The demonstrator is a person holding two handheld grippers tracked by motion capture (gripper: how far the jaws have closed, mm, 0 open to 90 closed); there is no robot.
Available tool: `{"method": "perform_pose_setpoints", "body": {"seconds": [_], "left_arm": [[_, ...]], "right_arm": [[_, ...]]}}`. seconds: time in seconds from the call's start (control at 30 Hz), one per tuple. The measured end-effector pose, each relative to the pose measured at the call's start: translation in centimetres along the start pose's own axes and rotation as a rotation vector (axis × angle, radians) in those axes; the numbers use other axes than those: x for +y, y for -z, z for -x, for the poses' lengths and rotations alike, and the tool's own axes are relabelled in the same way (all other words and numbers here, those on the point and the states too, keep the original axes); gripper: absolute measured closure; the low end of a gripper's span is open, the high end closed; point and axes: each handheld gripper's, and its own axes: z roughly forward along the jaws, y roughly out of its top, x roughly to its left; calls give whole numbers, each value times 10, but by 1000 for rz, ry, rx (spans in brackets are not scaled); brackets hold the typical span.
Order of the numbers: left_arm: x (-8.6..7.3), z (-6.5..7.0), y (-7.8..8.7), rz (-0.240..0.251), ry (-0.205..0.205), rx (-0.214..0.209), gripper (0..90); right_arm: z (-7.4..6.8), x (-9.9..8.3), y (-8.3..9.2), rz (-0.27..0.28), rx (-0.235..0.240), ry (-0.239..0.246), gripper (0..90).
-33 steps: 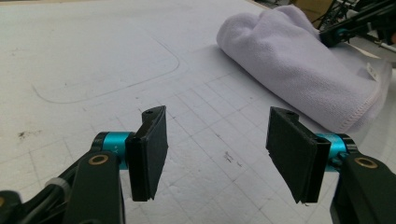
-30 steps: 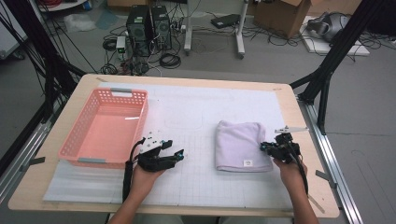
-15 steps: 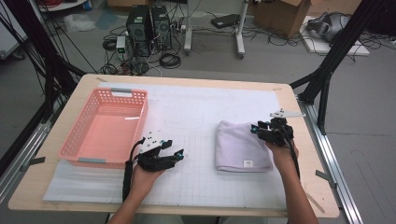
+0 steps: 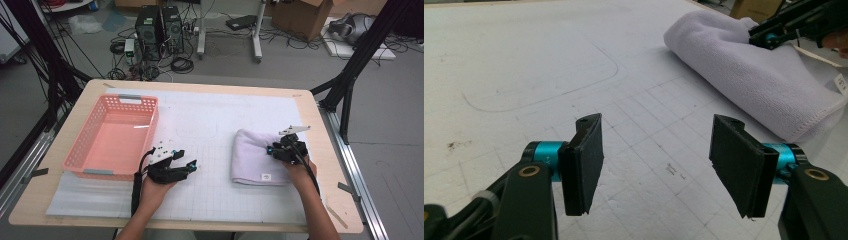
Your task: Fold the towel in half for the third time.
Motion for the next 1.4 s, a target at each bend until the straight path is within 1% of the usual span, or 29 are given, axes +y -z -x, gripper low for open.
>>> {"method": "perform_pose_setpoints", "body": {"seconds": [0.03,0.07,0.1,0.13,0.17,0.23,0.27,0.3,0.33,0.37,0.43,0.5,0.6,0.63,0.67,0.73,0.8,0.9,0.97,1.0,1.07,1.1,1.13,1.17,1.2,1.27,1.33,1.37,1.4], "left_arm": [[0,0,0,0,3,0,386],[0,0,1,-2,2,-1,386],[0,0,1,-2,2,-3,386],[0,0,1,0,2,-2,386],[0,0,0,0,2,-1,387],[0,0,0,-2,2,-2,386],[0,0,0,-2,1,-2,386],[0,0,-1,-2,-2,-3,387],[0,0,-1,-2,-1,-4,387],[0,0,-1,0,1,-4,387],[0,0,0,-2,-3,-5,386],[0,0,0,-3,-3,-7,386],[0,0,0,0,2,-7,386],[0,0,0,0,2,-7,386],[0,0,0,0,2,-7,386],[0,0,0,2,3,-6,387],[0,-1,0,2,3,-7,387],[0,-1,0,1,1,-6,387],[0,0,0,1,1,-6,387],[0,0,0,-1,1,-7,387],[0,0,0,-1,1,-8,387],[0,0,0,2,3,-10,387],[0,0,0,1,1,-10,386],[0,0,0,1,1,-9,386],[0,0,0,1,3,-10,386],[0,1,0,6,4,-9,386],[1,0,1,9,1,-9,385],[1,0,1,10,0,-9,385],[1,0,1,10,2,-9,384]], "right_arm": [[1,-1,2,-3,6,-8,671],[2,-1,4,-15,12,-28,671],[3,0,6,-13,16,-30,657],[4,2,9,5,12,-26,629],[4,4,11,39,13,-17,614],[4,12,15,123,36,-6,598],[5,17,15,153,63,-9,596],[4,23,15,176,70,-9,591],[3,29,13,183,74,-2,592],[3,35,9,183,84,6,591],[0,46,0,165,93,17,590],[-3,54,-12,147,122,22,591],[-10,61,-33,79,138,47,607],[-12,62,-39,56,136,56,648],[-14,62,-45,38,141,68,755],[-19,64,-53,16,120,113,866],[-22,68,-57,36,108,125,876],[-28,72,-60,96,132,131,878],[-31,72,-65,96,113,139,866],[-30,71,-67,92,106,127,837],[-26,70,-64,125,89,72,686],[-23,69,-60,150,93,40,667],[-20,68,-53,174,83,24,668],[-16,67,-46,191,62,23,686],[-12,65,-39,200,43,17,712],[-3,59,-28,209,26,7,743],[4,51,-21,203,20,0,752],[7,47,-19,197,15,4,753],[9,44,-20,170,17,-4,754]]}}
